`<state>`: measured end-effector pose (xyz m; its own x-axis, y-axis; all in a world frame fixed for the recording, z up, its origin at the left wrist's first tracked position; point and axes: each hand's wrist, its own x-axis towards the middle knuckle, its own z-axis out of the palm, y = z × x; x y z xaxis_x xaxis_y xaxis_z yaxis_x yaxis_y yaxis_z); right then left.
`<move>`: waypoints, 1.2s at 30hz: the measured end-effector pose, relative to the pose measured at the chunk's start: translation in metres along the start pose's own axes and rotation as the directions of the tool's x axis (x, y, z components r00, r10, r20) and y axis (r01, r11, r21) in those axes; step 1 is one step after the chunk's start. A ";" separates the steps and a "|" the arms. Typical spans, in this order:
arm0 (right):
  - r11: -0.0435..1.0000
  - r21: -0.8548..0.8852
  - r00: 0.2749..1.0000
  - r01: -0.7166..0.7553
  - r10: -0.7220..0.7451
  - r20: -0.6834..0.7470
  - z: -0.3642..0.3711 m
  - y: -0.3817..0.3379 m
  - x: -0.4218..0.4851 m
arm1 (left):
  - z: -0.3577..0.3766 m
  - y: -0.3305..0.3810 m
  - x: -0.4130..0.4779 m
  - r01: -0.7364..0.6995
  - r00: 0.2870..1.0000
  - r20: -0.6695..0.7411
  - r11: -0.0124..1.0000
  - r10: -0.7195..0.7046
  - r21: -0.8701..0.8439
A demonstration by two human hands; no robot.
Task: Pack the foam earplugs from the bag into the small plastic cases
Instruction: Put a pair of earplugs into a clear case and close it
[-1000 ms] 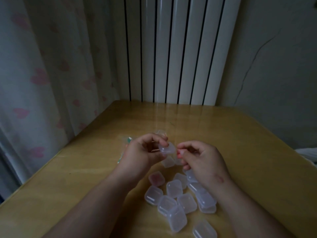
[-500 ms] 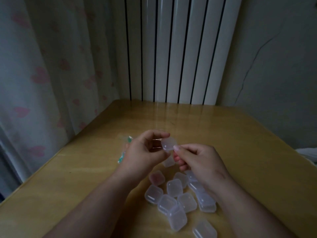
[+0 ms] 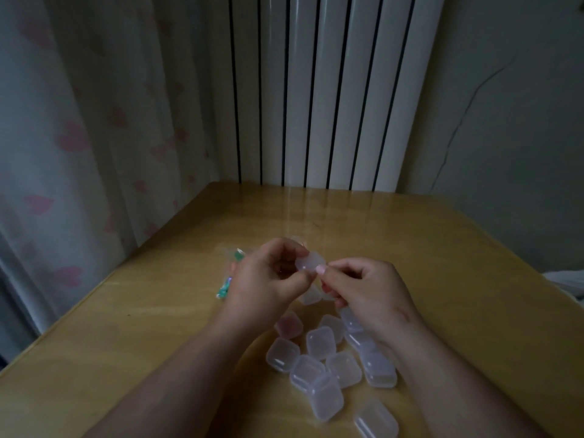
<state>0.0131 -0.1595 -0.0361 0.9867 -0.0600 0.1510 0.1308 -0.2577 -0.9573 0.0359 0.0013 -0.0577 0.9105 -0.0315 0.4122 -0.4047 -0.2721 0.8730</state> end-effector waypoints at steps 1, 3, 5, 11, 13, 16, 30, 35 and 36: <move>1.000 -0.001 1.000 0.011 -0.011 -0.007 0.000 -0.001 0.000 | -0.001 0.000 0.001 -0.002 1.000 0.009 1.000 0.002 0.002; 0.997 -0.061 0.999 0.045 -0.046 -0.010 -0.001 -0.001 0.000 | -0.006 0.001 0.001 -0.018 0.996 0.085 1.000 0.018 0.001; 0.989 -0.125 0.997 0.082 -0.081 0.011 -0.002 0.000 0.000 | -0.012 0.001 0.000 -0.028 0.981 0.190 1.000 0.027 0.003; 0.999 0.031 0.999 -0.030 0.029 0.043 -0.002 -0.004 0.000 | -0.007 0.004 0.000 -0.031 0.994 0.102 0.993 0.042 -0.112; 0.995 0.070 0.994 -0.068 0.061 0.094 -0.002 -0.005 0.000 | -0.005 0.002 0.001 -0.047 0.995 0.085 0.991 0.058 -0.128; 0.994 0.088 0.992 -0.069 0.059 0.112 0.000 -0.003 -0.001 | -0.004 0.000 0.001 -0.040 0.995 0.086 0.991 0.051 -0.126; 0.999 -0.044 1.000 -0.021 0.020 -0.021 0.003 -0.007 -0.004 | 0.001 0.005 -0.002 -0.067 0.997 0.043 0.996 0.070 -0.066; 0.988 -0.154 0.996 -0.031 0.017 -0.091 0.004 -0.014 -0.004 | 0.006 0.002 -0.003 -0.018 0.998 0.052 0.993 0.024 -0.119; 0.985 -0.170 0.995 -0.032 0.015 -0.098 0.005 -0.015 -0.004 | 0.007 0.001 -0.003 -0.021 0.998 0.064 0.994 0.028 -0.106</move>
<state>0.0076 -0.1510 -0.0239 0.9743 -0.1585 0.1600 0.0811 -0.4161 -0.9057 0.0331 -0.0057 -0.0600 0.9023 -0.1005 0.4191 -0.4306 -0.1682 0.8867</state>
